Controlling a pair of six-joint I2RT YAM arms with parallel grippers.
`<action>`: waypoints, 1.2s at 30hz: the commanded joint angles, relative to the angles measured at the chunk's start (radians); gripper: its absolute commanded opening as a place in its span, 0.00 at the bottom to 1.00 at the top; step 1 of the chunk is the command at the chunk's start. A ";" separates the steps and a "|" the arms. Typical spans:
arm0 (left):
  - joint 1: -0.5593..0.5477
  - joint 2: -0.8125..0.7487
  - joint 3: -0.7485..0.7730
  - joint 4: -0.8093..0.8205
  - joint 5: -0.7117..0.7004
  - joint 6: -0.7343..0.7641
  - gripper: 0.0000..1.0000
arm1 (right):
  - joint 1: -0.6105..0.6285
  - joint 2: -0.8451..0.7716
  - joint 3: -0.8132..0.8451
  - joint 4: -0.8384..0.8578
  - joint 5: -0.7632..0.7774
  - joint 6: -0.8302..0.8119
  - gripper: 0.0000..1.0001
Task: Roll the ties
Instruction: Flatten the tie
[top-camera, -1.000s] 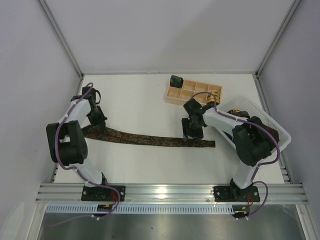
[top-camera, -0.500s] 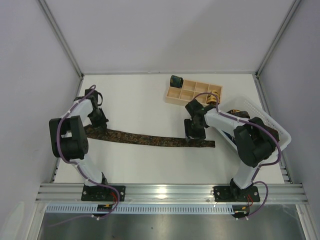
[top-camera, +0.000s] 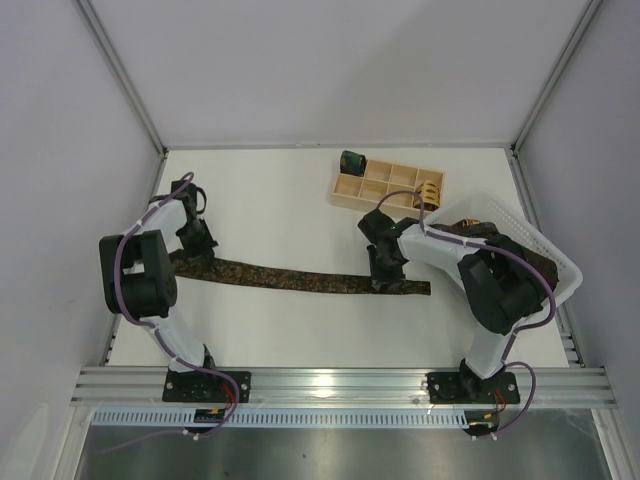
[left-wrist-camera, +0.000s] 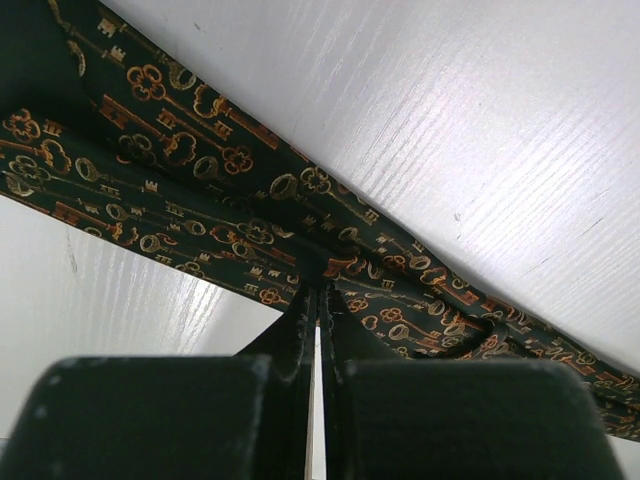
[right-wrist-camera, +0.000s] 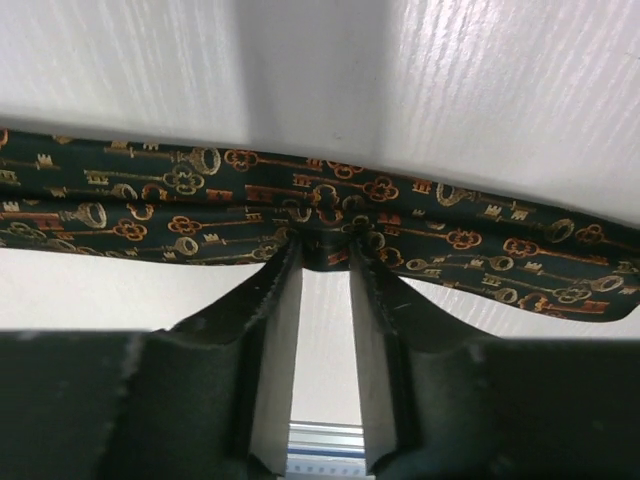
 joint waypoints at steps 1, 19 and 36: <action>-0.009 -0.006 0.002 0.009 -0.021 0.030 0.01 | 0.002 0.037 -0.009 0.043 0.068 0.023 0.29; -0.001 -0.064 0.049 -0.037 -0.015 0.045 0.01 | -0.013 -0.055 0.132 -0.120 0.033 0.012 0.00; 0.009 -0.058 0.048 -0.034 -0.015 0.051 0.01 | -0.067 0.002 0.100 -0.048 -0.133 -0.020 0.00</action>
